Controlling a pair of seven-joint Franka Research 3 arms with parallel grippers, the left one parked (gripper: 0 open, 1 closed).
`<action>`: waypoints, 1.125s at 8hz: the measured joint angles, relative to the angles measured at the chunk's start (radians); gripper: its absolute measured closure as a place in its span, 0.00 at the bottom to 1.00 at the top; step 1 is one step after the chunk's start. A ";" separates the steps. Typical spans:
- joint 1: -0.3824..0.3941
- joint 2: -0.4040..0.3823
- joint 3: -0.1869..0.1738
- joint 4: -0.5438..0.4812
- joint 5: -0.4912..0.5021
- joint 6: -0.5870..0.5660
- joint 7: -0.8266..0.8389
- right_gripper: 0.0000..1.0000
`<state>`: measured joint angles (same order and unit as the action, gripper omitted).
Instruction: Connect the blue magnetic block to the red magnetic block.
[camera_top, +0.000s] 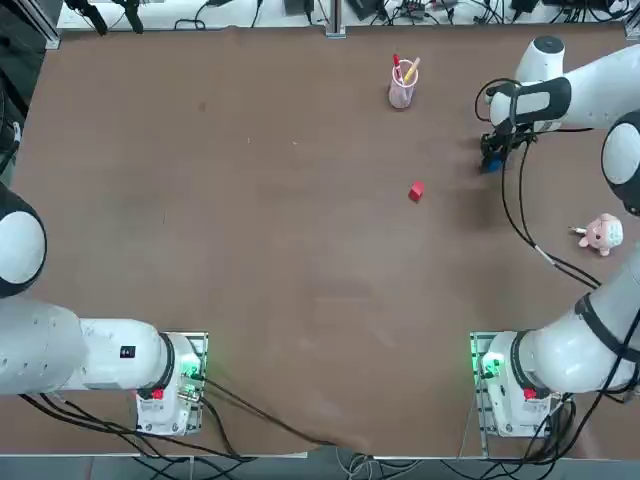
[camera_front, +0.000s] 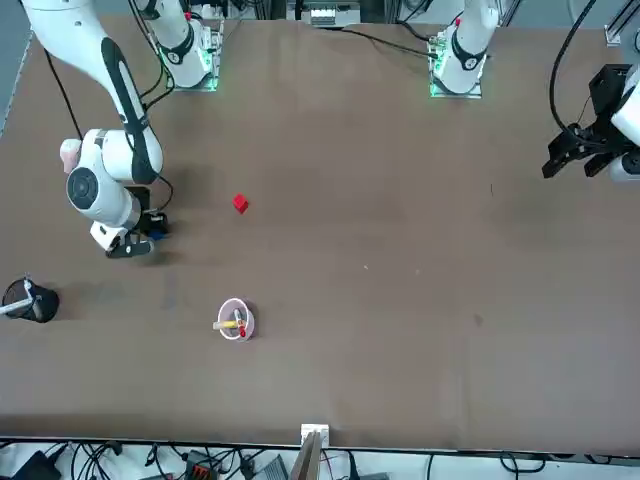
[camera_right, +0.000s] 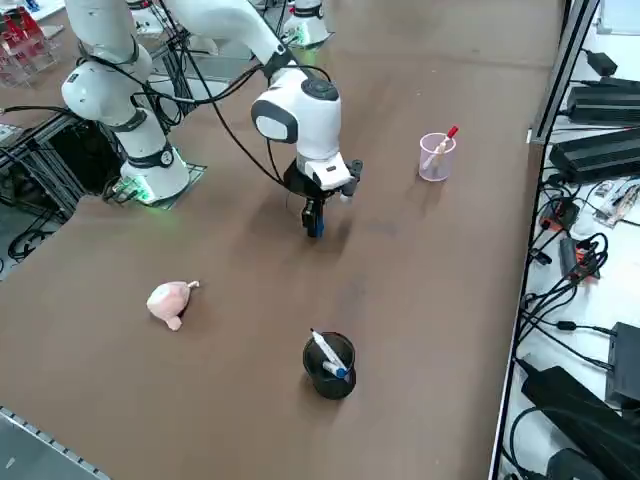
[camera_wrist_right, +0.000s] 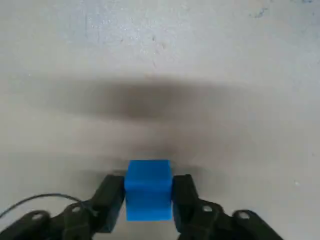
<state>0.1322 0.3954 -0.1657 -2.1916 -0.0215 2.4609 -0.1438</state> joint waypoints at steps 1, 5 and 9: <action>0.000 0.008 0.000 0.007 0.000 -0.002 0.000 0.19; 0.003 -0.093 0.011 0.060 0.000 -0.209 0.000 0.00; 0.147 -0.256 0.095 0.047 0.001 -0.313 0.000 0.01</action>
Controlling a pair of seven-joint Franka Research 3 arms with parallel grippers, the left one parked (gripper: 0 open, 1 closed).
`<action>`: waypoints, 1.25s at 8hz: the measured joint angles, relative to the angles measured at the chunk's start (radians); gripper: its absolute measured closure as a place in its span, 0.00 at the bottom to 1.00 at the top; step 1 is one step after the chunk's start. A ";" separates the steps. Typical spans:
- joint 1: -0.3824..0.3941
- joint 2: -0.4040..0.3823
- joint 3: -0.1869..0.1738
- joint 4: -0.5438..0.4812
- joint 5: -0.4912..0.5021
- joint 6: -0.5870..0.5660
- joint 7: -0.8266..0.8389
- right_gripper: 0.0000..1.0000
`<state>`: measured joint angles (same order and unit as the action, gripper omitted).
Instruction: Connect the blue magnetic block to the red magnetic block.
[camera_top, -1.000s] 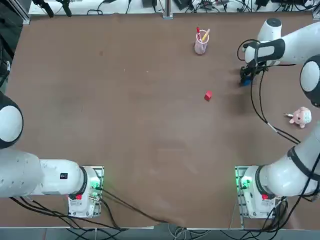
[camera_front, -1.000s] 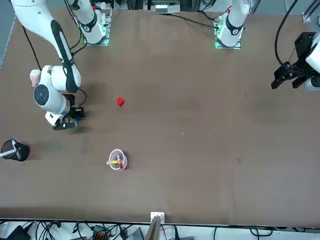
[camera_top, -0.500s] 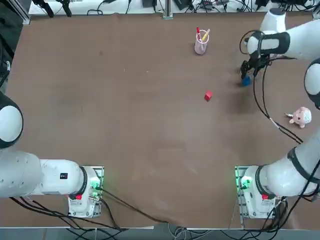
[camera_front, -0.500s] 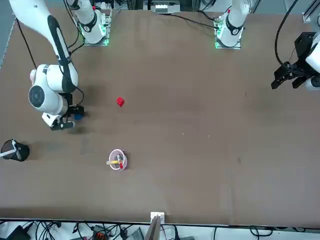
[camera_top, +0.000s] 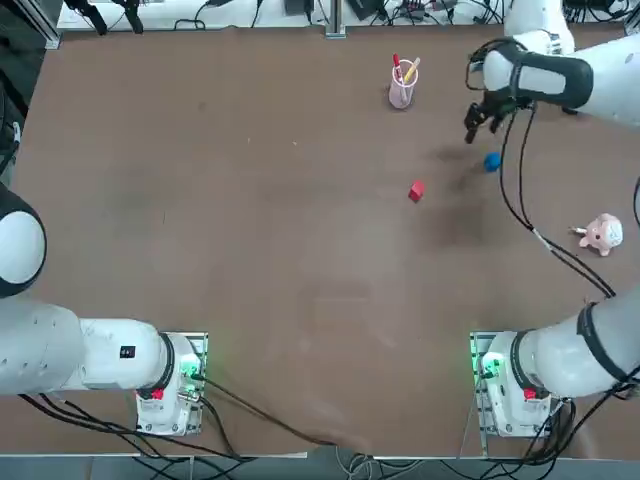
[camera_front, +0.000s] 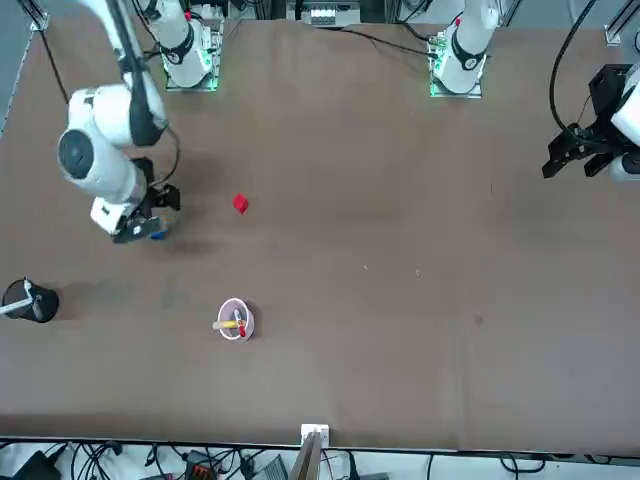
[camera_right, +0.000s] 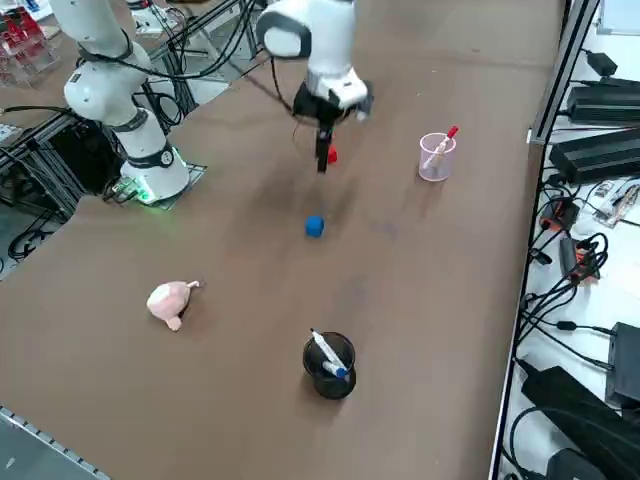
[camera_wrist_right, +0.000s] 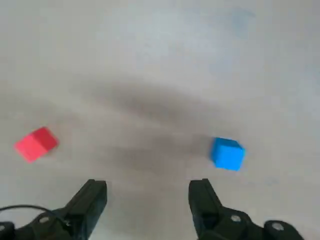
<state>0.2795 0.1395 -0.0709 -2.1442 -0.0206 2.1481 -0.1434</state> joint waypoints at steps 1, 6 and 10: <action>0.067 0.002 0.003 -0.008 -0.002 0.004 -0.002 0.01; 0.289 0.101 0.005 -0.029 -0.025 0.132 -0.043 0.03; 0.373 0.204 0.005 -0.028 -0.029 0.224 -0.045 0.03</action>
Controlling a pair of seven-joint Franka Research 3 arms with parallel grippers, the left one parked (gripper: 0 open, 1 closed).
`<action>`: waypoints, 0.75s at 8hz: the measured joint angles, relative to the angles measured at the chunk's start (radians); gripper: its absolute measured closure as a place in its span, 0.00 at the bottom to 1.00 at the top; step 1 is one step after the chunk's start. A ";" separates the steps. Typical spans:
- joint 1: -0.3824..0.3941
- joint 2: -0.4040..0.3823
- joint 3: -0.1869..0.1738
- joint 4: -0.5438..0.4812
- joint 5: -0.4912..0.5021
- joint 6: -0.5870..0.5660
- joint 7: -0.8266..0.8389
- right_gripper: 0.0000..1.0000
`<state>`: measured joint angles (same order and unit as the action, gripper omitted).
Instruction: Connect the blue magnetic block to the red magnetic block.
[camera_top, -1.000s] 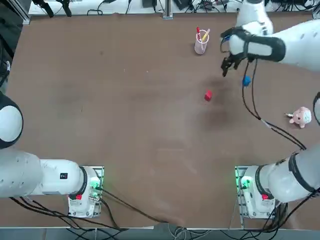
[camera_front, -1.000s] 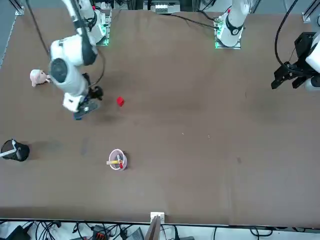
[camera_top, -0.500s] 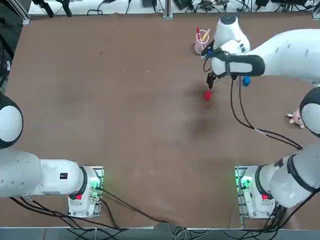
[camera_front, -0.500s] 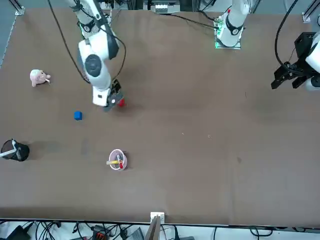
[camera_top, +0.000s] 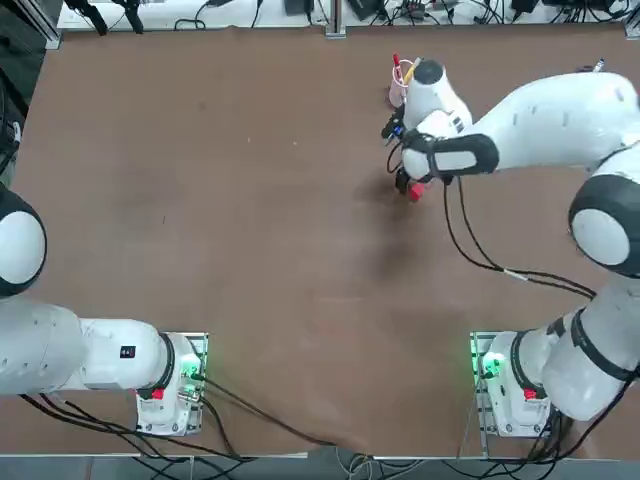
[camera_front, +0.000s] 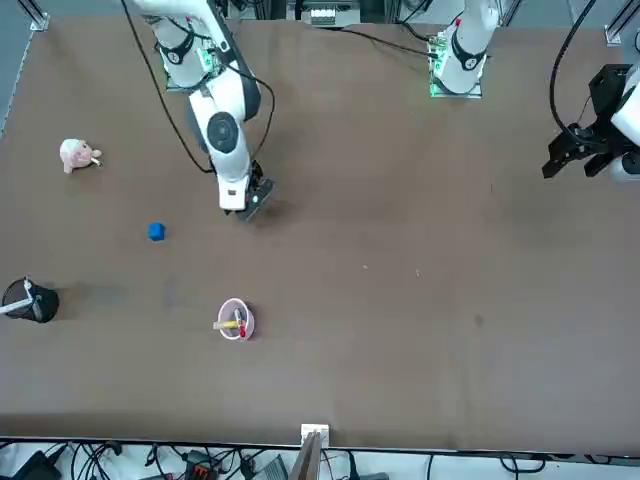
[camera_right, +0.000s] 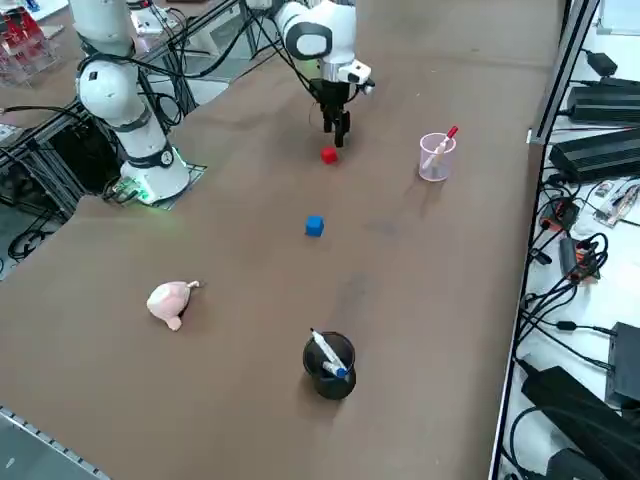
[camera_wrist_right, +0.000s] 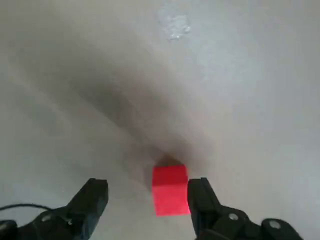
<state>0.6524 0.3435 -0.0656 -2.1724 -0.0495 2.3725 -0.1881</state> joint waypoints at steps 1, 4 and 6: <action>0.002 0.013 -0.001 0.000 -0.004 0.000 -0.003 0.04; 0.002 0.019 -0.011 0.003 -0.009 0.000 -0.031 0.04; 0.002 0.020 -0.016 0.003 -0.038 -0.001 -0.036 0.04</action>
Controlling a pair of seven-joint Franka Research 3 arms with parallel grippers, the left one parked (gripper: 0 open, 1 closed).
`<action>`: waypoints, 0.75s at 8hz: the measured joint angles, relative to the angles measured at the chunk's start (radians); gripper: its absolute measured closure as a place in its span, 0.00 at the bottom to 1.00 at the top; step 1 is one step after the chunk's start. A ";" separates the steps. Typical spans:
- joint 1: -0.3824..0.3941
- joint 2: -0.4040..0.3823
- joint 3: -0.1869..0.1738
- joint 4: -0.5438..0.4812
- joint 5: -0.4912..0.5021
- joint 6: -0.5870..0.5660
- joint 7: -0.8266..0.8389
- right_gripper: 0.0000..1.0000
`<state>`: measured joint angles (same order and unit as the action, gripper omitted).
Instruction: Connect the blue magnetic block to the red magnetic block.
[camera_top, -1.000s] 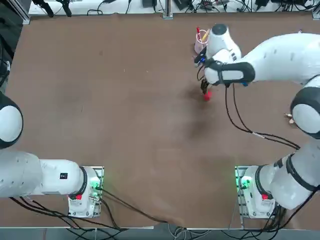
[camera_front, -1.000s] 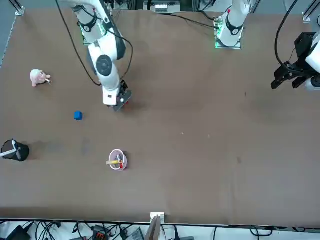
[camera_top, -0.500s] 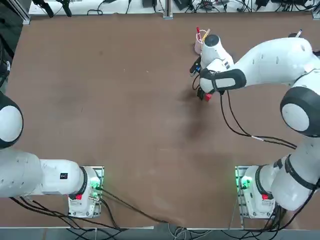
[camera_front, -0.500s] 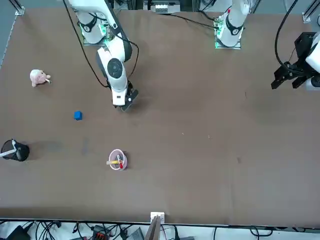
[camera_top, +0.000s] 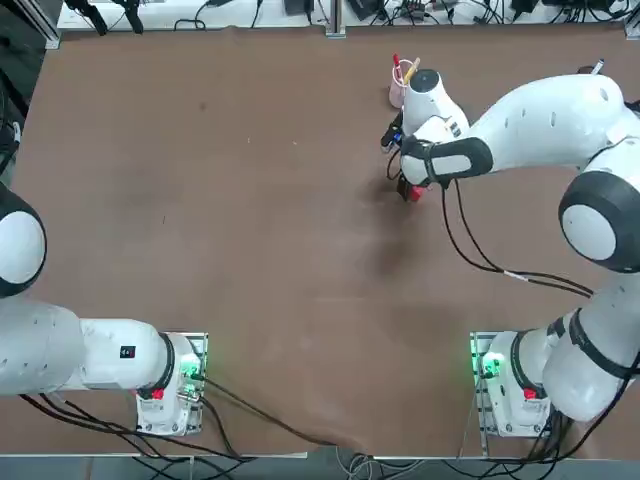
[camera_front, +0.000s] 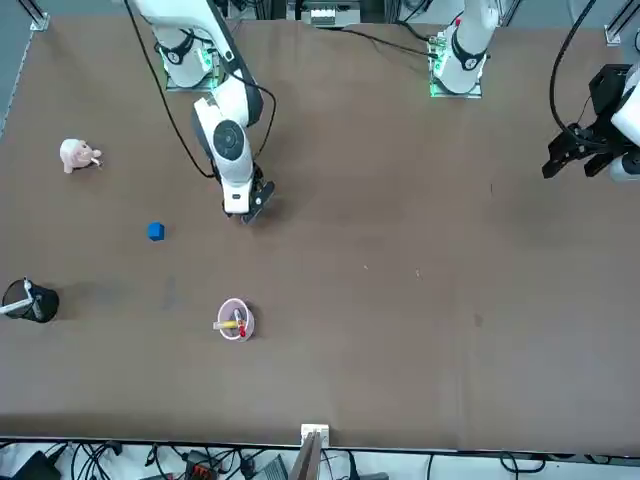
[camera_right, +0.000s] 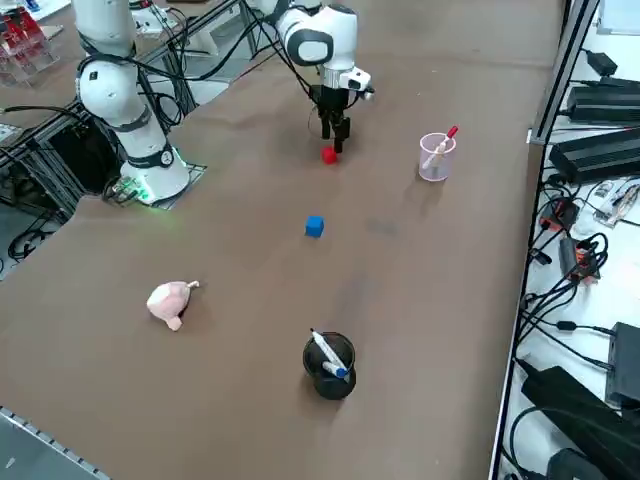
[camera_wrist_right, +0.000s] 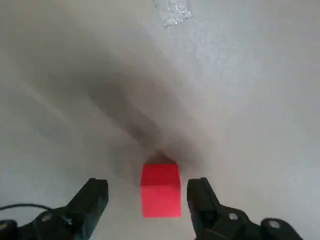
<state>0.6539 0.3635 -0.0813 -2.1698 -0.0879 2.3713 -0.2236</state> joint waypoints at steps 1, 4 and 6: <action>0.000 0.003 -0.001 0.000 -0.008 -0.001 0.000 0.04; 0.000 0.020 -0.002 -0.002 -0.010 -0.005 0.000 0.07; 0.000 0.025 -0.002 -0.006 -0.010 -0.011 0.000 0.09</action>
<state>0.6538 0.3885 -0.0833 -2.1763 -0.0982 2.3600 -0.2240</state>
